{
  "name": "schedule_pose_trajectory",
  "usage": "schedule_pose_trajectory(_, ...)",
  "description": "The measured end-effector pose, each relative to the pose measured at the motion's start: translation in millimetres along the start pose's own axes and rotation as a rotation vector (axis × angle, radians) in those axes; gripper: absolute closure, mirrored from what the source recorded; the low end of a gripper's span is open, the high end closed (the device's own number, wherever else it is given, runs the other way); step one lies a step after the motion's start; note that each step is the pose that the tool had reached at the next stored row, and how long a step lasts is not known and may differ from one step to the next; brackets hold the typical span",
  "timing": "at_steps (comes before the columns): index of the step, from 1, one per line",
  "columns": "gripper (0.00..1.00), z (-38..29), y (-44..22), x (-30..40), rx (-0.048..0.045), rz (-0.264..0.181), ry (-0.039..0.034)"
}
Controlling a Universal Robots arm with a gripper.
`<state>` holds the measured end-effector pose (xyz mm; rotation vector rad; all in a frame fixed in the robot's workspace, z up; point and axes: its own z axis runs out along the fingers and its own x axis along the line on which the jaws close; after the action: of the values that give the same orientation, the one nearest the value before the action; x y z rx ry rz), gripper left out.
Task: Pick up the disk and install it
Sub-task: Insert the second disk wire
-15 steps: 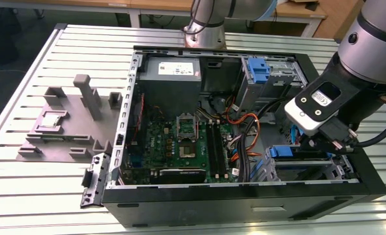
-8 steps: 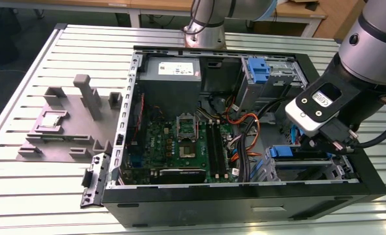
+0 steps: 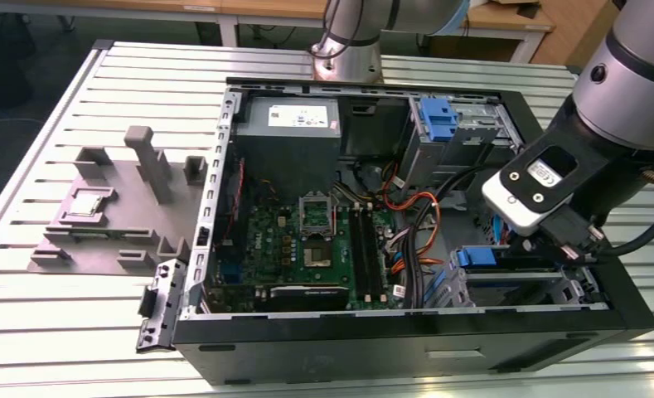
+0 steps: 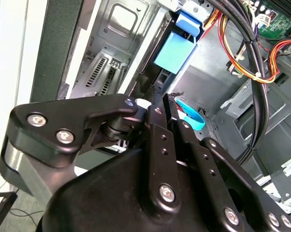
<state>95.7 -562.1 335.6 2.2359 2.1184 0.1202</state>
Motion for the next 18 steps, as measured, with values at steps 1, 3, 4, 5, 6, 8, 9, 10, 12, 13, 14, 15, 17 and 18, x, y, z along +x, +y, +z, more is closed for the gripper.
schedule_pose_trajectory(1,0.84,0.4,0.0,-0.1,0.0000,0.000,0.0005)
schedule_pose_trajectory(3,0.84,1.0,-0.1,-0.3,0.0002,0.000,0.0033)
schedule_pose_trajectory(4,0.84,1.2,-0.1,-0.3,0.0003,0.000,0.0050)
schedule_pose_trajectory(5,0.84,1.5,-0.1,-0.3,0.0004,0.001,0.0071)
schedule_pose_trajectory(6,0.84,2.0,-0.2,-0.3,0.0005,0.001,0.0102)
schedule_pose_trajectory(8,0.84,2.8,-0.2,-0.4,0.0007,0.001,0.0144)
schedule_pose_trajectory(9,0.84,2.7,-0.2,-0.4,0.0008,0.001,0.0148)
schedule_pose_trajectory(10,0.84,2.7,-0.2,-0.4,0.0008,0.001,0.0147)
schedule_pose_trajectory(12,0.84,2.6,-0.2,-0.5,0.0008,0.001,0.0147)
schedule_pose_trajectory(13,0.84,2.7,-0.2,-0.5,0.0008,0.001,0.0148)
schedule_pose_trajectory(14,0.84,2.7,-0.2,-0.5,0.0008,0.001,0.0148)
schedule_pose_trajectory(15,0.84,2.8,-0.2,-0.6,0.0008,0.001,0.0148)
schedule_pose_trajectory(17,0.84,3.4,-0.3,-0.7,0.0008,0.002,0.0153)
schedule_pose_trajectory(18,0.84,4.2,-0.4,-0.9,0.0008,0.002,0.0155)
